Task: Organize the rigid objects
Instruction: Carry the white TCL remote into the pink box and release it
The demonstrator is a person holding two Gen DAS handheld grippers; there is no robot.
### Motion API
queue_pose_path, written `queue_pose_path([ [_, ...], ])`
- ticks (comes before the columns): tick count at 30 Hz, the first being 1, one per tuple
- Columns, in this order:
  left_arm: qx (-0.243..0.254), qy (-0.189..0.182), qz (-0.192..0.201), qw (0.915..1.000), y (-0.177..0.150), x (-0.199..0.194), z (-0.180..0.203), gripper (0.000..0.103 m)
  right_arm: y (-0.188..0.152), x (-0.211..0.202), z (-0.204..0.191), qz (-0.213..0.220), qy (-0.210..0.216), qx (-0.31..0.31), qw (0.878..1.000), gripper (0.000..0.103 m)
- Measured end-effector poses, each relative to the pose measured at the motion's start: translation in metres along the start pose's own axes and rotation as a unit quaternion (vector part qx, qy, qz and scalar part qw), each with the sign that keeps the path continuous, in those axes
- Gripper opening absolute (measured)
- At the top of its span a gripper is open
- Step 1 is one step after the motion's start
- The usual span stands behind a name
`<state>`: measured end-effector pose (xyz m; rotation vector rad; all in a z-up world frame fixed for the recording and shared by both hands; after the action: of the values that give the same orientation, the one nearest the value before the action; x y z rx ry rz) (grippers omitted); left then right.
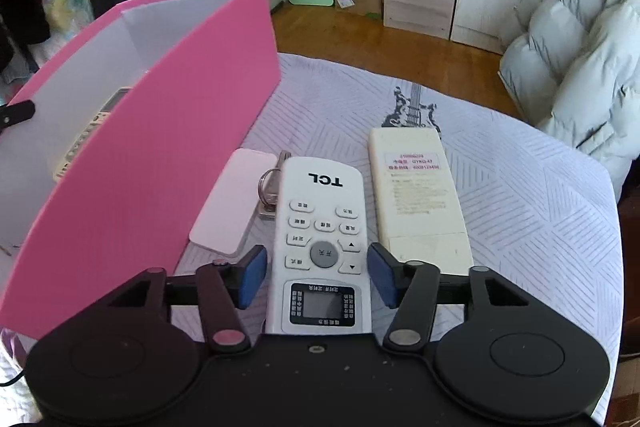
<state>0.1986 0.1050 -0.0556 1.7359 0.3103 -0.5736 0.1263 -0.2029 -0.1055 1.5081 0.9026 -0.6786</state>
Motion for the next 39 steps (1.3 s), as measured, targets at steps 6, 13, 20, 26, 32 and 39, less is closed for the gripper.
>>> queue_pose_path([
  [6,0.002,0.001,0.000,1.0000,0.000,0.000,-0.001,0.004,0.002,0.014,0.004,-0.006,0.009,0.019,1.000,0.068],
  [13,-0.001,-0.001,-0.001,1.0000,-0.001,0.000,-0.003,0.004,0.009,0.011,0.009,0.029,0.016,0.032,0.999,0.061],
  [20,0.000,-0.001,-0.001,1.0000,-0.001,0.001,-0.004,0.004,0.012,-0.034,0.003,0.092,0.005,0.026,0.995,0.061],
  [26,-0.002,-0.001,-0.004,1.0000,-0.001,0.002,-0.003,0.004,0.026,-0.084,-0.018,0.158,0.069,0.005,0.985,0.061],
  [32,-0.004,-0.002,-0.003,1.0000,-0.001,0.003,-0.003,0.004,0.049,-0.102,-0.074,0.172,0.180,-0.083,0.965,0.061],
  [39,-0.006,-0.004,-0.003,1.0000,-0.001,0.003,-0.003,0.004,0.062,-0.049,-0.134,0.068,0.222,-0.135,0.963,0.061],
])
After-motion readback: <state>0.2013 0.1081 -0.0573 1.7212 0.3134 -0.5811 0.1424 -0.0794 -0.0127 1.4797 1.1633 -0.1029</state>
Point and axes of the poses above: each gripper's, at about its wrist camera, not at the fingertips, and x roughly the way its jaws point, z to its right, y to its top, the point moved 2 cm from there along x, roughly the way its jaws point, and after that the axes turned 1 degree about x, right-handed, at the moved point
